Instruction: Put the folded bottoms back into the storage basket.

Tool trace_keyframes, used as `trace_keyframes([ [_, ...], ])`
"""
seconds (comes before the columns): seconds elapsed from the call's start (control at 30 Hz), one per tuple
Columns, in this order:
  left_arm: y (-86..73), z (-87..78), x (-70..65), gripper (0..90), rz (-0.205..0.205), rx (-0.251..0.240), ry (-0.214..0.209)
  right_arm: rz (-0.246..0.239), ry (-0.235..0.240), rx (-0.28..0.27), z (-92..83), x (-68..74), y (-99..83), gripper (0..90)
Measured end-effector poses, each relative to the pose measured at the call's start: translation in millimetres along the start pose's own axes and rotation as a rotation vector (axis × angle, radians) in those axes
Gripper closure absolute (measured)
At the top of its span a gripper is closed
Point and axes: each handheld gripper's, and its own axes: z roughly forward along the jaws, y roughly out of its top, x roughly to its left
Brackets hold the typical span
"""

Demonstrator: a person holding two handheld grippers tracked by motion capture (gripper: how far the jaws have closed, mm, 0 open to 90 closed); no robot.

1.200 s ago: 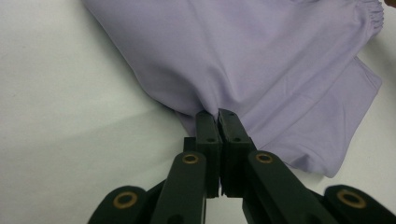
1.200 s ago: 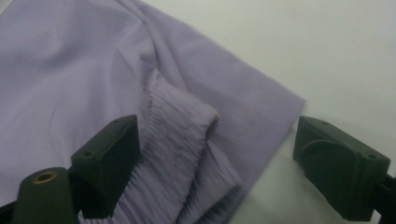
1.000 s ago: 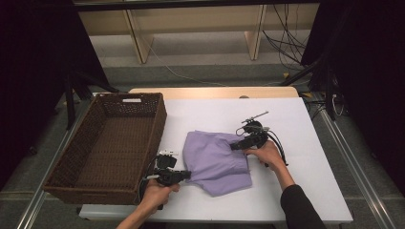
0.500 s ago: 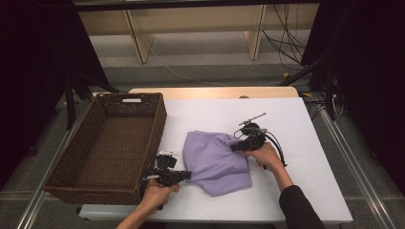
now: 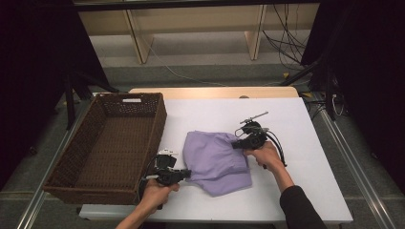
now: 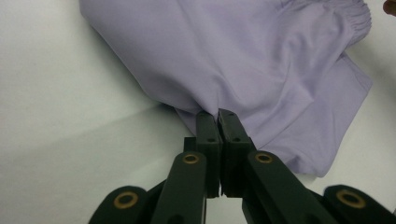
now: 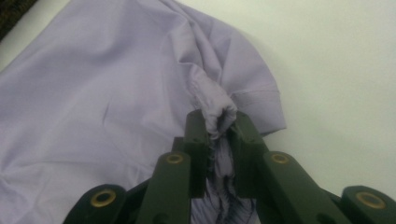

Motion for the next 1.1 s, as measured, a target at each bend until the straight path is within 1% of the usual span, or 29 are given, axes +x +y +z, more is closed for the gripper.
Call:
trace_keyframes([
  [0.03, 0.5, -1.2, -0.5, 88.3, 0.004, -0.001, 0.0, 0.006, 0.004, -0.001, -2.0, 0.6, 0.5, 79.8],
  [0.1, 1.7, -3.6, -1.9, 88.3, 0.011, -0.011, 0.001, 0.003, 0.007, -0.02, -6.7, 1.9, 1.3, 79.9],
  [0.2, 3.5, -8.1, -4.4, 88.3, 0.027, -0.022, 0.004, 0.009, 0.006, -0.022, -10.1, 3.9, 2.0, 79.9],
  [0.23, 4.5, -10.6, -5.9, 88.3, 0.035, -0.03, 0.007, 0.003, 0.011, -0.038, -12.3, 5.2, 2.9, 80.0],
  [0.47, 8.0, -18.2, -7.5, 88.3, 0.04, -0.052, 0.001, 0.007, 0.015, -0.064, -21.1, 12.0, 6.3, 80.0],
  [0.6, 12.3, -29.1, -10.9, 88.3, 0.055, -0.077, 0.0, 0.007, 0.022, -0.086, -27.4, 14.2, 8.6, 80.1],
  [0.63, 13.0, -30.6, -11.3, 88.3, 0.06, -0.078, -0.001, 0.012, 0.028, -0.099, -31.4, 15.0, 9.8, 80.1],
  [0.67, 13.8, -32.3, -11.8, 88.3, 0.064, -0.08, -0.003, 0.012, 0.028, -0.099, -31.4, 15.0, 9.8, 80.1],
  [0.73, 16.3, -36.7, -12.0, 88.3, 0.063, -0.089, -0.009, 0.011, 0.035, -0.12, -37.2, 16.5, 11.2, 80.1],
  [0.8, 17.2, -38.4, -11.9, 88.3, 0.067, -0.088, -0.011, 0.009, 0.037, -0.127, -38.8, 17.0, 11.7, 80.1],
  [0.83, 18.6, -41.8, -12.5, 88.3, 0.065, -0.099, -0.016, 0.011, 0.04, -0.136, -42.0, 18.2, 12.4, 80.1],
  [0.87, 18.6, -41.8, -12.5, 88.3, 0.065, -0.099, -0.016, 0.011, 0.04, -0.136, -42.0, 18.2, 12.4, 80.1],
  [0.9, 19.7, -44.1, -12.6, 88.3, 0.071, -0.097, -0.015, 0.006, 0.044, -0.148, -44.9, 19.5, 13.3, 80.1],
  [0.93, 20.6, -46.0, -12.8, 88.3, 0.076, -0.101, -0.014, 0.006, 0.044, -0.148, -44.9, 19.5, 13.3, 80.1],
  [1.0, 22.3, -49.3, -13.7, 88.3, 0.073, -0.107, -0.022, 0.005, 0.046, -0.156, -47.9, 21.7, 14.7, 80.1],
  [1.07, 23.8, -54.4, -18.3, 88.3, 0.092, -0.116, -0.022, -0.001, 0.046, -0.167, -51.5, 24.6, 16.7, 80.2],
  [1.1, 23.8, -54.4, -18.3, 88.3, 0.092, -0.116, -0.022, -0.001, 0.046, -0.167, -51.5, 24.6, 16.7, 80.2],
])
